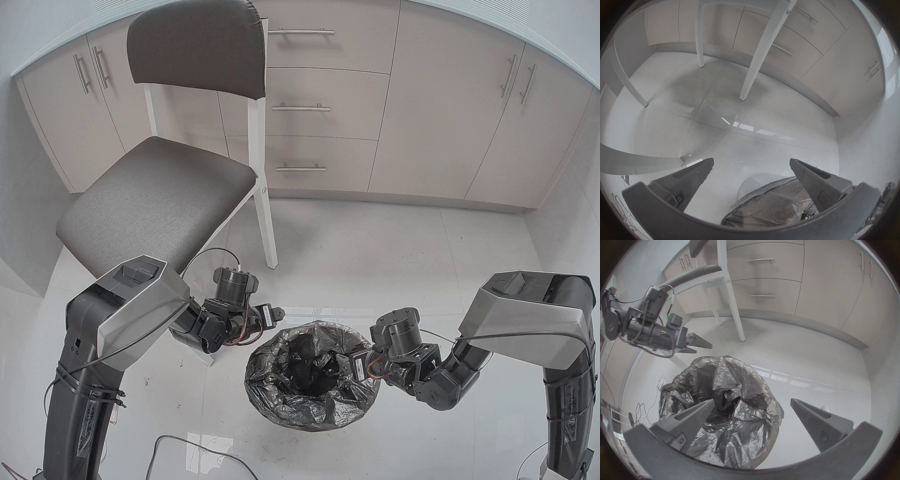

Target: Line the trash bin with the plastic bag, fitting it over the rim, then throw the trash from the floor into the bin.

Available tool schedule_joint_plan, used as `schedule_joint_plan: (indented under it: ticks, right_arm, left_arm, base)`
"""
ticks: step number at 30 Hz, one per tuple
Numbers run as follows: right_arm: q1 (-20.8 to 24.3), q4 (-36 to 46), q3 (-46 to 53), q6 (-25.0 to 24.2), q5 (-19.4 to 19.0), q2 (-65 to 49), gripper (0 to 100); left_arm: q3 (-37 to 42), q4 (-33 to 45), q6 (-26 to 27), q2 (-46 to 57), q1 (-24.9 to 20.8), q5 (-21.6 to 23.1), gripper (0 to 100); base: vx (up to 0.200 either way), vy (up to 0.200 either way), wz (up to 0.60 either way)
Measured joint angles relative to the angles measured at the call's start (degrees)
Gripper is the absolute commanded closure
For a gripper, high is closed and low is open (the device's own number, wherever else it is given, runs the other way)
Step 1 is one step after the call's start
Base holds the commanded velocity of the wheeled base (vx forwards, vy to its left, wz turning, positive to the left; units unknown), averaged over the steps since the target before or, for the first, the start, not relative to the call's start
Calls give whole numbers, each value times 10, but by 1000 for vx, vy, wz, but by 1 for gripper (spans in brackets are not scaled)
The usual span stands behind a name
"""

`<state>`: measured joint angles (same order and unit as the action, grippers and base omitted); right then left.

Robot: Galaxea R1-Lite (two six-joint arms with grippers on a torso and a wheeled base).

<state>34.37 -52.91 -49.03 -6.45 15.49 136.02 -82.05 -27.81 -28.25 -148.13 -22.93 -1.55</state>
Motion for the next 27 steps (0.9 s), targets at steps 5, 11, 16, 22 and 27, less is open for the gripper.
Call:
schedule_joint_plan:
  ticks: [5, 11, 16, 22, 27]
  right_arm:
    - [-18, -2, -23, 2, 0, 30, 0]
    - [-31, -1, -40, 8, 1, 59, 0]
    - [-36, -2, -49, 17, 21, 74, 0]
    - [-40, -2, -68, 35, 75, 92, 0]
    - [-42, -1, -79, 35, 95, 100, 0]
  left_arm:
    - [1, 0, 0, 0, 0, 0, 0]
    - [1, 0, 0, 0, 0, 0, 0]
    - [1, 0, 1, 0, 0, 0, 0]
    - [1, 0, 1, 0, 0, -1, 0]
    - [1, 0, 0, 0, 0, 0, 0]
  base:
    - [0, 0, 0]
    - [0, 0, 0]
    - [0, 0, 0]
    - [0, 0, 0]
    - [0, 0, 0]
